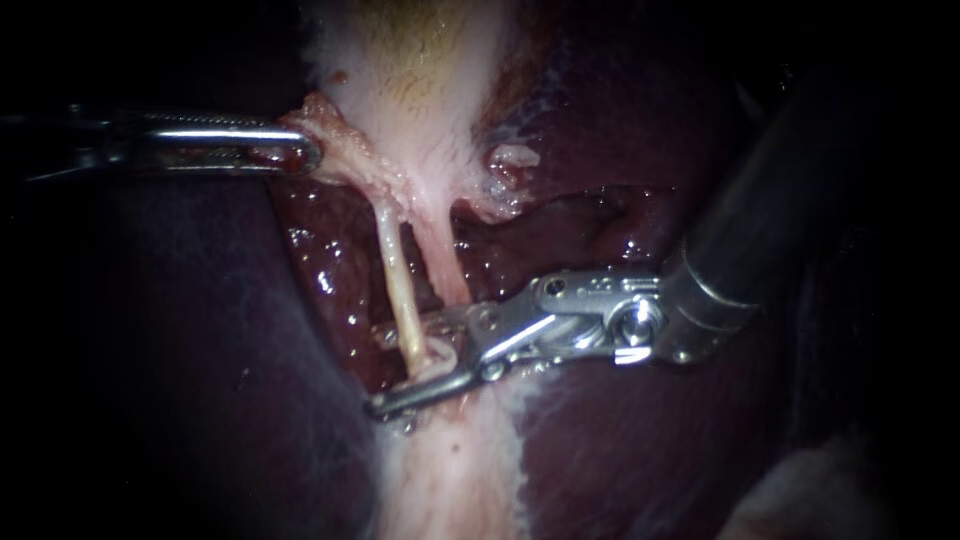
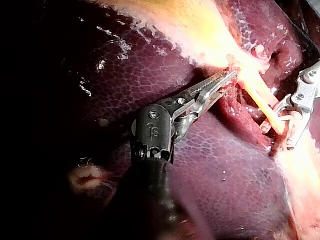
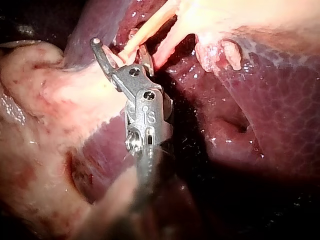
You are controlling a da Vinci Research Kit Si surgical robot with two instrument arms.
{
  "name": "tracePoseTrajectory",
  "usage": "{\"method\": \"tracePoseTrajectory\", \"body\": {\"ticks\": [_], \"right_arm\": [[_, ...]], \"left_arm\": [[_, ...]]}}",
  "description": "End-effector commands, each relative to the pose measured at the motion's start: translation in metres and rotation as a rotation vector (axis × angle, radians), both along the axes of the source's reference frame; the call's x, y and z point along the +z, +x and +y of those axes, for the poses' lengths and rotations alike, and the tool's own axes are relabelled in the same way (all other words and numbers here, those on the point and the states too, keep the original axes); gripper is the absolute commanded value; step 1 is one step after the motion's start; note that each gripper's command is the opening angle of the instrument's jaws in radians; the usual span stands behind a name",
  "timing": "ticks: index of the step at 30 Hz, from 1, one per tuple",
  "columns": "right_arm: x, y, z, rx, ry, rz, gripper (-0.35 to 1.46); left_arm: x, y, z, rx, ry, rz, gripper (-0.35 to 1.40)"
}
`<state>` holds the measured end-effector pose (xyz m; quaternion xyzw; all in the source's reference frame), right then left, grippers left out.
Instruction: Clipping first clip left tube
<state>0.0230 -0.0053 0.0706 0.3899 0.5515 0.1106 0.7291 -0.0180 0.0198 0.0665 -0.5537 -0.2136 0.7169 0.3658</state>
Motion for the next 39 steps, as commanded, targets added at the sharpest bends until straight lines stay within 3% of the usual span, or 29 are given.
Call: {"method": "tracePoseTrajectory", "body": {"ticks": [1, 8, 15, 30, 39], "right_arm": [[-0.0005, 0.0001, -0.0004, -0.008, 0.007, 0.007, 0.5], [-0.0027, 0.0008, -0.0022, -0.06, 0.03, 0.049, 0.5], [-0.0039, 0.0013, -0.003, -0.102, 0.05, 0.072, 0.49], [-0.0044, 0.002, -0.0034, -0.104, 0.062, 0.071, 0.46], [-0.004, 0.0018, -0.003, -0.102, 0.061, 0.07, 0.31]], "left_arm": [[0.0, 0.0, 0.0, 0.001, 0.0, -0.001, -0.35], [0.0, 0.0, 0.0, 0.001, 0.0, -0.001, -0.35], [0.0, 0.0001, 0.0, 0.001, 0.0, -0.001, -0.35], [0.0001, 0.0001, 0.0001, 0.001, 0.0, -0.001, -0.35], [0.0001, 0.0001, 0.0001, 0.001, 0.0, -0.001, -0.35]]}}
